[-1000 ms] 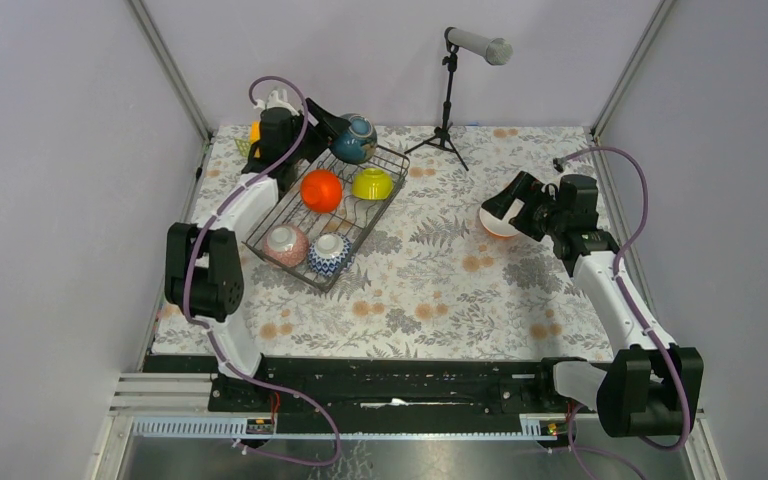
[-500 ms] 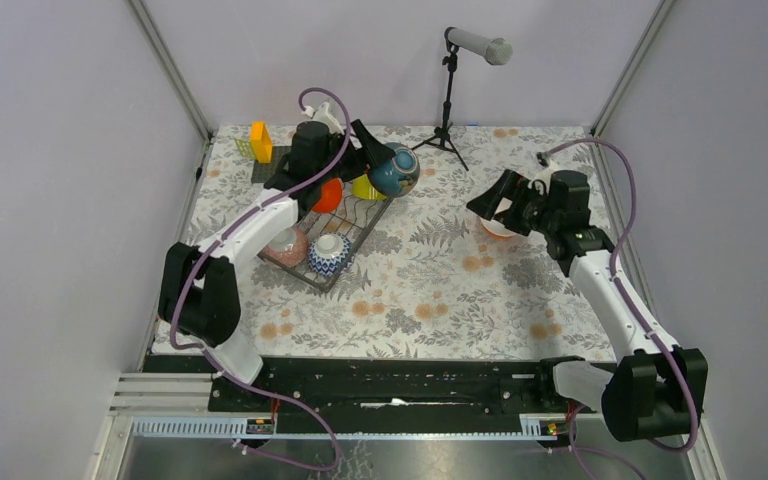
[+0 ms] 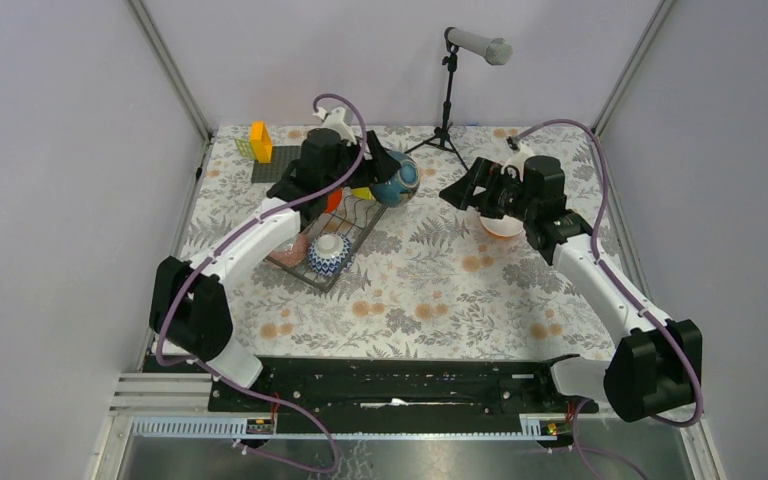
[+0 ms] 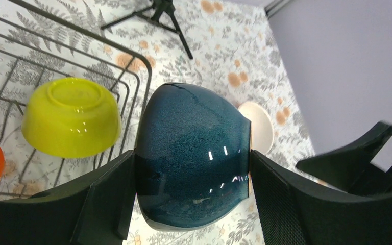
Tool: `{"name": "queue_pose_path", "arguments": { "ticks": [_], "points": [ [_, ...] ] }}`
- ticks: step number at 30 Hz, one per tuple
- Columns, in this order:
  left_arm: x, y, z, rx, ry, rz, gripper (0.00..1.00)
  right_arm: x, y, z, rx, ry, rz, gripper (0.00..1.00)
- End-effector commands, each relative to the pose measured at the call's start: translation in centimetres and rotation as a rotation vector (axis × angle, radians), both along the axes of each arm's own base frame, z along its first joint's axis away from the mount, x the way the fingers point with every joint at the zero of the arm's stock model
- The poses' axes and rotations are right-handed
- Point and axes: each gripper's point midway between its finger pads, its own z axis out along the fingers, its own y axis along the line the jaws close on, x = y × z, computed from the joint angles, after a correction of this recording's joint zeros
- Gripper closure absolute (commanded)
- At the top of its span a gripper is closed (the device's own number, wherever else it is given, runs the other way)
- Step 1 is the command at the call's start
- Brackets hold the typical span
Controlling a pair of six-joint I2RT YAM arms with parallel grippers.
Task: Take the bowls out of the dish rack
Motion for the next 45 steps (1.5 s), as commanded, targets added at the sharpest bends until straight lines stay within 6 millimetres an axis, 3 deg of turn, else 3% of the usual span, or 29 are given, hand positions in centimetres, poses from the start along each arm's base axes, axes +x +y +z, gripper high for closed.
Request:
{"name": "queue_pose_path", "arguments": {
  "ticks": [1,8,11,15,18,22,25,28,30,33,34,38,45],
  "points": [
    [-2.2,-2.2,5.3,0.020,-0.188,-0.031,0.52,1.2,-1.7,3.4,-0.043,-0.108,-0.106,0.00],
    [-5.3,-5.7,4.0,0.209,-0.278,-0.021,0.53,1.1,-10.0,1.4,-0.283,-0.041,-0.516,0.00],
    [-6.4,-7.2,2.6,0.336,-0.332,-0.050,0.54,0.4,-11.9,1.3,-0.315,-0.046,-0.606,0.00],
    [-7.2,-8.5,0.6,0.510,-0.421,-0.086,0.56,-0.8,-12.4,-0.1,-0.322,-0.013,-0.618,0.00],
    [-6.9,-9.3,-1.9,0.568,-0.400,-0.094,0.58,-1.8,-11.2,-2.4,-0.316,0.064,-0.547,0.01],
    [-8.2,-10.0,-3.0,0.488,-0.309,-0.116,0.58,-6.7,-5.8,-8.5,-0.186,0.319,-0.257,0.07],
    [-11.0,-10.2,-4.3,0.414,-0.218,-0.206,0.51,-10.1,-7.0,-11.3,-0.269,0.423,-0.263,0.07],
    [-13.5,-10.8,-5.2,0.349,-0.187,-0.321,0.31,-10.0,-9.3,-11.8,-0.350,0.367,-0.346,0.05],
    [-14.7,-11.2,-5.6,0.289,-0.212,-0.372,0.27,-9.6,-9.1,-11.4,-0.343,0.346,-0.341,0.06],
    [-15.3,-11.6,-6.5,0.239,-0.180,-0.396,0.29,-9.3,-8.2,-12.1,-0.324,0.379,-0.305,0.14],
    [-15.3,-11.9,-6.7,0.235,-0.170,-0.401,0.30,-9.2,-8.3,-12.6,-0.339,0.396,-0.312,0.19],
    [-15.7,-12.7,-7.4,0.218,-0.127,-0.437,0.32,-9.0,-9.7,-13.8,-0.405,0.421,-0.373,0.24],
    [-16.0,-13.6,-9.0,0.218,-0.095,-0.478,0.32,-8.8,-13.0,-11.8,-0.470,0.350,-0.542,0.28]
  ]
}}
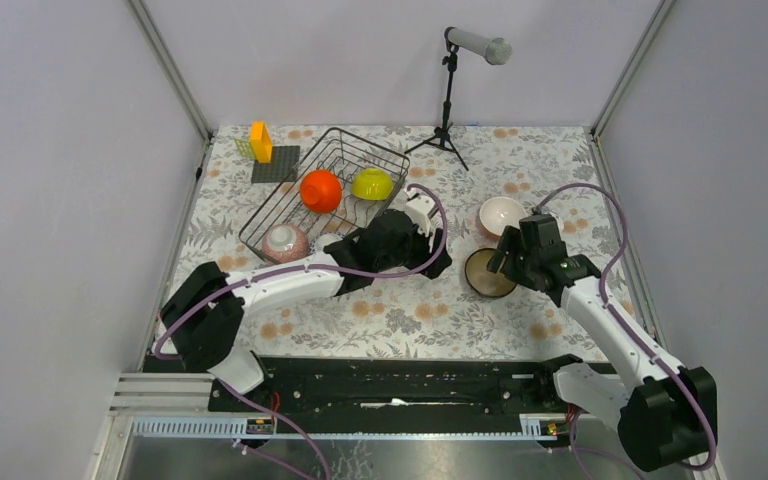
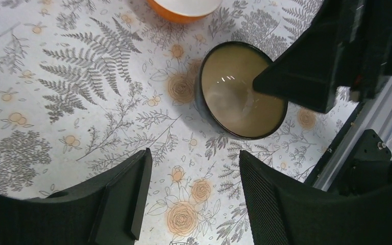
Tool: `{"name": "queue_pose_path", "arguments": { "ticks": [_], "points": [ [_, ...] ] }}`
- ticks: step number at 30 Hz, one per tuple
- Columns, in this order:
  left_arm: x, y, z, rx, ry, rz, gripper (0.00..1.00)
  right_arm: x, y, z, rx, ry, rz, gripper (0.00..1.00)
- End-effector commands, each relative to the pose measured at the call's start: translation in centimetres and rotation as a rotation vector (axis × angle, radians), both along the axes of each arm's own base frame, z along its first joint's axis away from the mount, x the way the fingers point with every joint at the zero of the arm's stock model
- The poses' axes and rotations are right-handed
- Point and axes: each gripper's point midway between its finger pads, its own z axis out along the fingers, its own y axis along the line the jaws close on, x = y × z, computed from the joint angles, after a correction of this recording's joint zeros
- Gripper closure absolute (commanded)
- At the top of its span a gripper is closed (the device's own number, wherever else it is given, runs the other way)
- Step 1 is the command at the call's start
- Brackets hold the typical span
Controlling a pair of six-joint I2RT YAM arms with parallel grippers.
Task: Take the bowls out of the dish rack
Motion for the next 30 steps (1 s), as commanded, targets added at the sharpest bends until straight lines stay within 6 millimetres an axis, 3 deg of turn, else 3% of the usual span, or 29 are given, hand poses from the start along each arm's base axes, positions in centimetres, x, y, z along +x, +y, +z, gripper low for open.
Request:
{"name": "queue_pose_path", "arguments": {
  "ticks": [1,7,13,20,23,27,30],
  "points": [
    [0.2,-2.0,0.7,-0.062,0.011,-0.047,0.33,0.6,-3.1,2.8,-0.117,-0.085,-0.133,0.28],
    [0.2,-2.3,0.3,-0.060,0.018,-0.055,0.33,-0.4,-5.7,1.8,-0.225,-0.031,-0.238,0.37],
    [0.2,-1.8,0.3,-0.060,0.006,-0.039,0.34,-0.8,-4.0,-0.8,-0.153,0.032,-0.200,0.39],
    [0.6,-0.4,0.4,-0.042,-0.026,0.013,0.34,-0.4,-2.8,-2.5,-0.109,0.075,-0.171,0.53],
    [0.6,0.0,0.5,-0.039,-0.034,0.025,0.35,-0.5,-2.5,-3.2,-0.104,0.098,-0.168,0.65],
    [2.0,2.1,0.7,-0.015,-0.071,0.156,0.35,-0.4,-2.2,-3.4,-0.094,0.108,-0.155,0.98],
    [2.6,3.7,1.5,-0.023,-0.111,0.229,0.35,0.3,-1.6,-2.3,-0.081,0.082,-0.115,1.00]
  ]
}}
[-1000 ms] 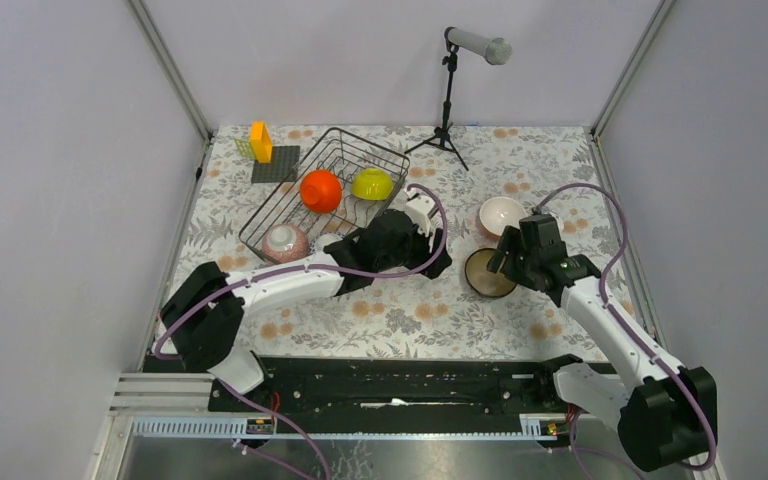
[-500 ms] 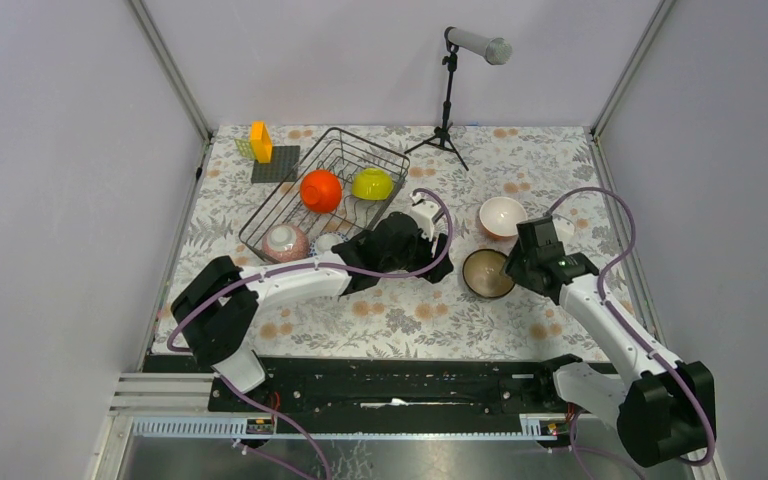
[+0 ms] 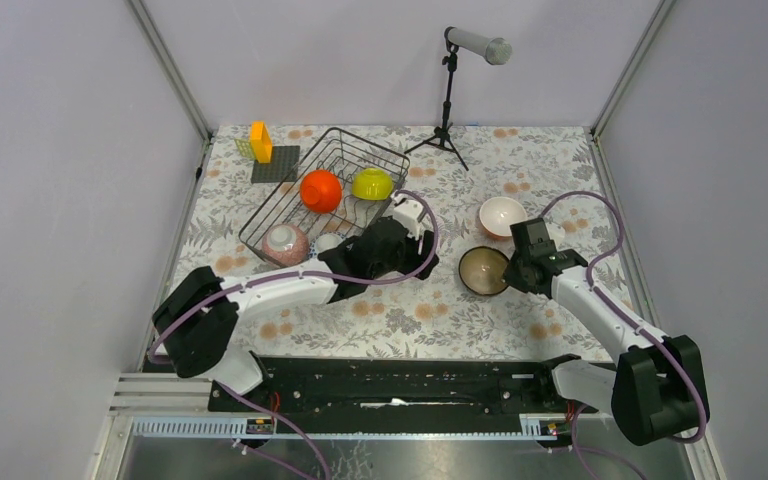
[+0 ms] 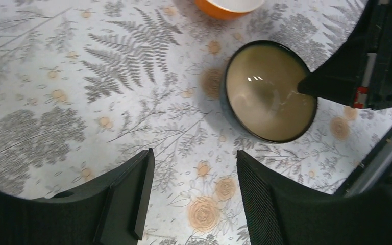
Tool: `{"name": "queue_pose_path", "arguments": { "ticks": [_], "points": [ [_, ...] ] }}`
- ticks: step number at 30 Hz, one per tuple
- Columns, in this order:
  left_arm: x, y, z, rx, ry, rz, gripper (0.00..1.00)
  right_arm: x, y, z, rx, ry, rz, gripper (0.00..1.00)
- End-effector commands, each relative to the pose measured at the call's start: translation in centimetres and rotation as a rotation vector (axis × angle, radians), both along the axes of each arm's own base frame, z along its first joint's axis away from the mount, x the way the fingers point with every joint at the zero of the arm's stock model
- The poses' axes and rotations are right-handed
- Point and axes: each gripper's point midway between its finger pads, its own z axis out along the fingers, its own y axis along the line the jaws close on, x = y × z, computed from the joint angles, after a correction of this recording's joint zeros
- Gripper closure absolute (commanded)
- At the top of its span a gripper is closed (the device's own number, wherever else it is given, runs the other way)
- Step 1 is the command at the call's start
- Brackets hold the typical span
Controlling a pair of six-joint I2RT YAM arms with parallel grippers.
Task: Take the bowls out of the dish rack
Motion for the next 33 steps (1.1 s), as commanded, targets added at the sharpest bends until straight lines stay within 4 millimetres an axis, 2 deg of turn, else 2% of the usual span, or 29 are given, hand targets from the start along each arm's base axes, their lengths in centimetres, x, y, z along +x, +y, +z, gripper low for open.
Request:
{"name": "queue_pose_path", "arguments": {
  "ticks": [1,6,11,17,23,25,33],
  "points": [
    [1.9,2.3,3.8,-0.066,-0.121,0.140,0.35,1.5,1.5,1.8,0.051,-0.053,0.058,1.00],
    [2.3,4.6,5.2,-0.089,-0.178,0.232,0.35,3.6,3.2,4.8,0.092,-0.115,0.144,1.00],
    [3.0,7.1,5.2,-0.085,-0.199,0.356,0.34,6.9,5.1,6.4,0.139,-0.149,0.174,1.00],
    [3.7,8.9,5.1,-0.053,-0.202,0.423,0.33,11.5,7.0,6.9,0.173,-0.159,0.183,1.00],
    [4.5,10.5,5.9,-0.068,-0.220,0.474,0.30,17.5,8.2,7.2,0.150,-0.181,0.165,1.00],
    [4.8,10.8,6.1,-0.070,-0.222,0.484,0.29,19.4,8.2,6.3,0.121,-0.168,0.153,1.00],
    [6.3,12.3,6.4,-0.059,-0.222,0.519,0.28,26.4,8.0,5.4,0.026,-0.211,0.128,1.00]
  ]
}}
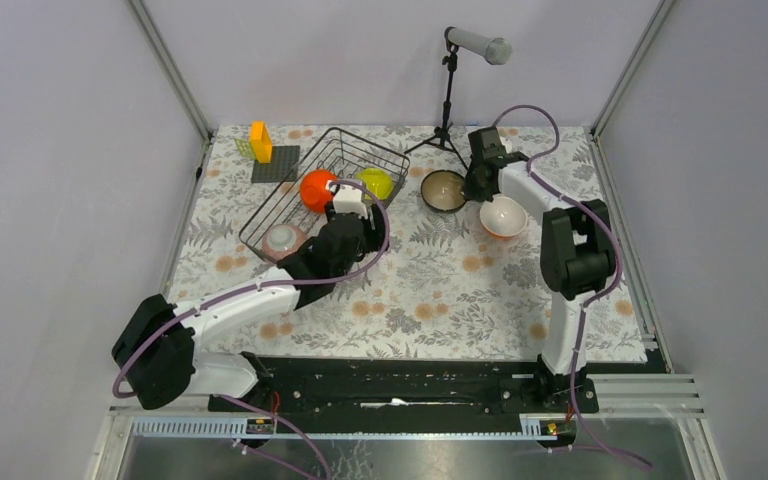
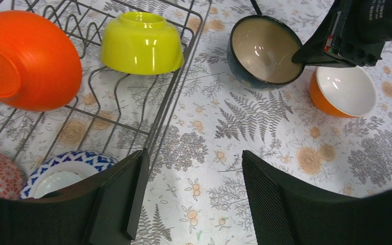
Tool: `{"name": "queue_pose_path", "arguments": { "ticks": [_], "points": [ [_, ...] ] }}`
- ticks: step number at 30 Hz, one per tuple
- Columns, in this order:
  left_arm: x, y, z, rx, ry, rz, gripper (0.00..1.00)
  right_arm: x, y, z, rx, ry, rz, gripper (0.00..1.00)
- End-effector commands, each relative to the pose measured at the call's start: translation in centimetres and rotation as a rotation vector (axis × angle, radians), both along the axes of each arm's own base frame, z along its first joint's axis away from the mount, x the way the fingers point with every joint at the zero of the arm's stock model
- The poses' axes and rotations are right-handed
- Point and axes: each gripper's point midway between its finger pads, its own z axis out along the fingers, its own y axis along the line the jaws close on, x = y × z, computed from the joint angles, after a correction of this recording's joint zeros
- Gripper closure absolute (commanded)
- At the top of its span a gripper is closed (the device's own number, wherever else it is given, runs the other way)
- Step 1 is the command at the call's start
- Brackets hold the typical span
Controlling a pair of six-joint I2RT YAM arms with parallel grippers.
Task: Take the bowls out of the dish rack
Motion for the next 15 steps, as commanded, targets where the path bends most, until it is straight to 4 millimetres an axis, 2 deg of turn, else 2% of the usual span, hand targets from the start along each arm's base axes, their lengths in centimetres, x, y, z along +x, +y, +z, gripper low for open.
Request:
{"name": "queue_pose_path", "arguments": {
  "ticks": [1,5,8,11,15],
  "points": [
    [1.1,0.9,2.2,-0.042,-0.040,0.032,0.28,5.7,0.1,3.1,-0.010,-0.143,-0.025,1.00],
    [1.5,1.4,2.2,-0.042,-0.036,0.043,0.27,7.5,-0.6,1.7,0.026,-0.104,-0.040,1.00],
    [1.7,1.9,1.9,-0.049,-0.029,0.061,0.26,8.3,-1.1,1.1,0.023,-0.100,-0.039,0.91],
    [2.2,2.6,1.6,-0.073,-0.008,0.086,0.26,8.3,-1.7,1.2,0.002,-0.097,-0.041,0.75],
    [3.7,4.3,1.4,-0.102,0.028,0.129,0.26,7.8,-2.1,2.6,-0.014,-0.121,-0.026,0.56]
  ]
}}
